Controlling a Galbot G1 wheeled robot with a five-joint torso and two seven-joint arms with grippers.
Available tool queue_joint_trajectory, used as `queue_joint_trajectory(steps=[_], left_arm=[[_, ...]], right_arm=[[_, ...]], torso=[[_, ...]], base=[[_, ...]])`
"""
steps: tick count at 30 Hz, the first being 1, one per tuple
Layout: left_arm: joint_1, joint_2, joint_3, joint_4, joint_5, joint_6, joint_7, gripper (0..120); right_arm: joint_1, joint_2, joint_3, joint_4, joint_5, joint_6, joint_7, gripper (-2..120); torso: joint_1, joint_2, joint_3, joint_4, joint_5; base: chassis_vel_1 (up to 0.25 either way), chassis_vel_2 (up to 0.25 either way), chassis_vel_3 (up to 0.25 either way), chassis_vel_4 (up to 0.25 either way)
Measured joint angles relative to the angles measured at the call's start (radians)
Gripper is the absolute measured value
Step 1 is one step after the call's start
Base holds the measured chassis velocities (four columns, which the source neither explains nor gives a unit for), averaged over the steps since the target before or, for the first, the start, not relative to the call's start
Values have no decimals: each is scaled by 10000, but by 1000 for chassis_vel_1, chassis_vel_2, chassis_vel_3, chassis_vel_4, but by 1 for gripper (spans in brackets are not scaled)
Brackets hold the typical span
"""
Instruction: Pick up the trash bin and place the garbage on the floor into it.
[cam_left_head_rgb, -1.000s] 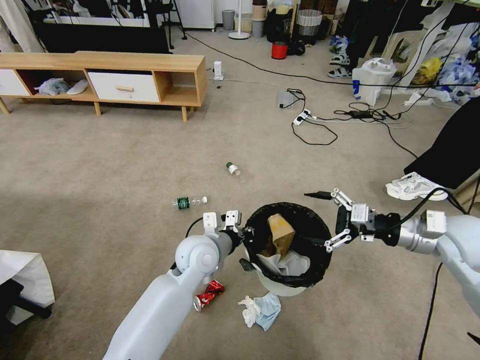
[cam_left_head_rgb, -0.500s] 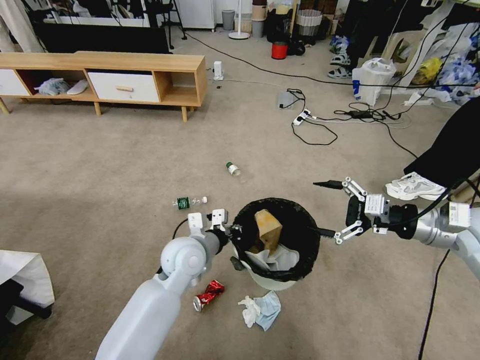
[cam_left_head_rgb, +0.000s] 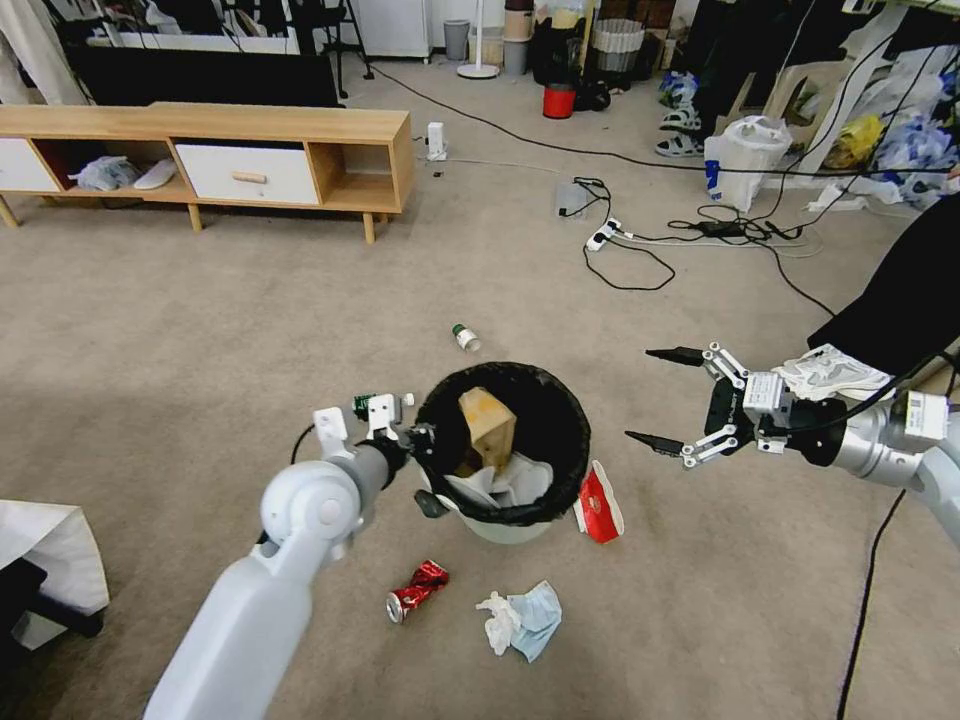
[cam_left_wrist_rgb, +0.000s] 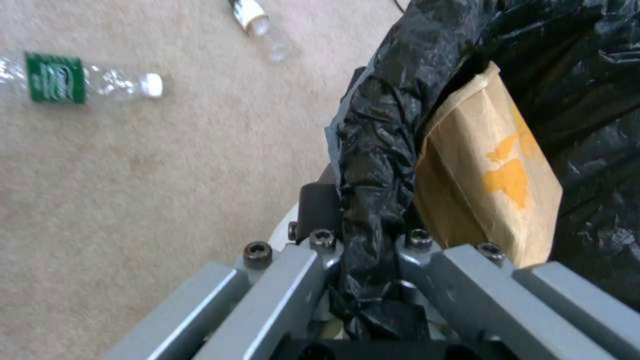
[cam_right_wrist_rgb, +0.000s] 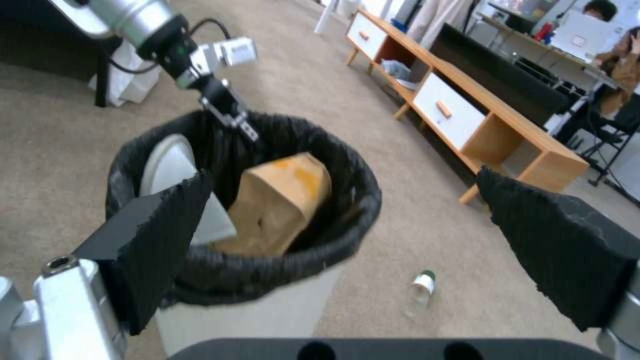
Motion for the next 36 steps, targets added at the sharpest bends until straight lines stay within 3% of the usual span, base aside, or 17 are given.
queue_joint_trajectory(steps=[10,26,36], left_arm=[[6,215,-299,-321,-215,23,-154,3],[36,498,-628,-633,-506,44,-290,3],[146,462,-594,-704,-481,45,-308,3]], right_arm=[[-6,172,-117,-456,-197,18,-26,100],[-62,682,-1771,-1504,-953,143,89,100],[-377,648,-3070,-1638,-681,-1532,2358,100]], torso=[[0,0,0,0,0],[0,0,0,1,0],[0,0,0,1,1]], base=[[0,0,0,0],[0,0,0,0],[0,0,0,0]])
